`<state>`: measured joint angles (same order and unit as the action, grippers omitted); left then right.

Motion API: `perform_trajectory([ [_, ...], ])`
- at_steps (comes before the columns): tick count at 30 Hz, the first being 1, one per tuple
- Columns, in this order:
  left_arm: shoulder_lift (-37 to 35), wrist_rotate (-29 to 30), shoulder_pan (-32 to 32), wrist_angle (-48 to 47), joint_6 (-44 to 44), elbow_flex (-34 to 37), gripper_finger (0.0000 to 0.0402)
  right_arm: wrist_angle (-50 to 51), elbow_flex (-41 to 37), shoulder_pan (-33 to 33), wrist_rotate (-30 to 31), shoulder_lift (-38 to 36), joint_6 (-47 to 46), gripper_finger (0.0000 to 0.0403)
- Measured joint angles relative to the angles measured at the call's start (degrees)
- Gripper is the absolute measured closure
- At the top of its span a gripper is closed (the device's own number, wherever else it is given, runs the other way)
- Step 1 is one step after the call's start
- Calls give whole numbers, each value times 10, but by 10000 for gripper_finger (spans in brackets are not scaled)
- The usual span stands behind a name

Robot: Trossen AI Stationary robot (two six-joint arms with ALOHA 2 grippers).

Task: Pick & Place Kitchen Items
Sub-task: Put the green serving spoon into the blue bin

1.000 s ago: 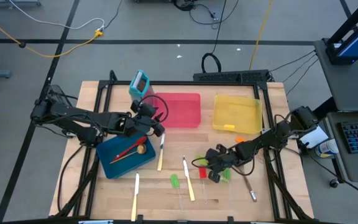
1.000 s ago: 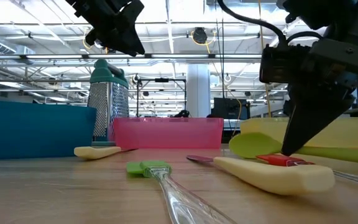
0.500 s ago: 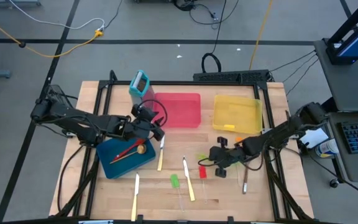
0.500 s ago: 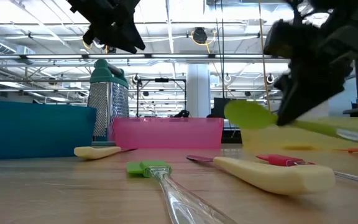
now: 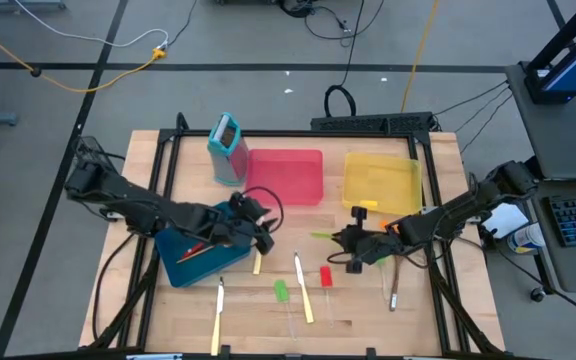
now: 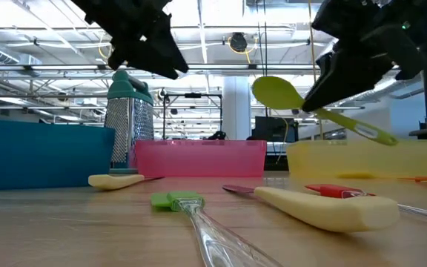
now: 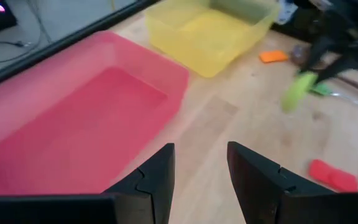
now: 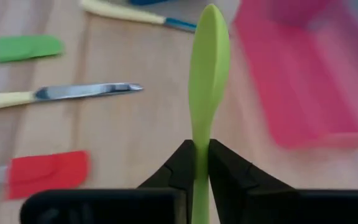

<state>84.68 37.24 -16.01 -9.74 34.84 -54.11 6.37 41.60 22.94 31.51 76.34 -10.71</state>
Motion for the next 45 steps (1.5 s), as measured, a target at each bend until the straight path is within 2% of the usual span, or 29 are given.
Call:
perform_trajectory([
  [6,48,-3,-14,70,-5,0,249,-89,0,-1,60,0,87,375],
  [14,108,-14,-27,177,-49,-1,250,-305,-11,-1,55,0,186,371],
  [16,121,-14,-30,218,-72,-1,250,-366,-23,-2,15,0,194,372],
  [21,142,-14,-39,324,-130,-1,250,-517,-64,-18,-138,0,206,377],
  [25,155,-30,-44,404,-177,-1,250,-601,-94,-32,-179,0,198,369],
  [31,164,-73,-36,484,-199,-1,250,-638,-116,-42,-183,0,160,369],
  [42,164,-93,-1,519,-247,-1,250,-653,-117,-42,-183,2,153,365],
  [45,164,-129,7,521,-263,-1,250,-653,-117,-42,-183,2,144,368],
])
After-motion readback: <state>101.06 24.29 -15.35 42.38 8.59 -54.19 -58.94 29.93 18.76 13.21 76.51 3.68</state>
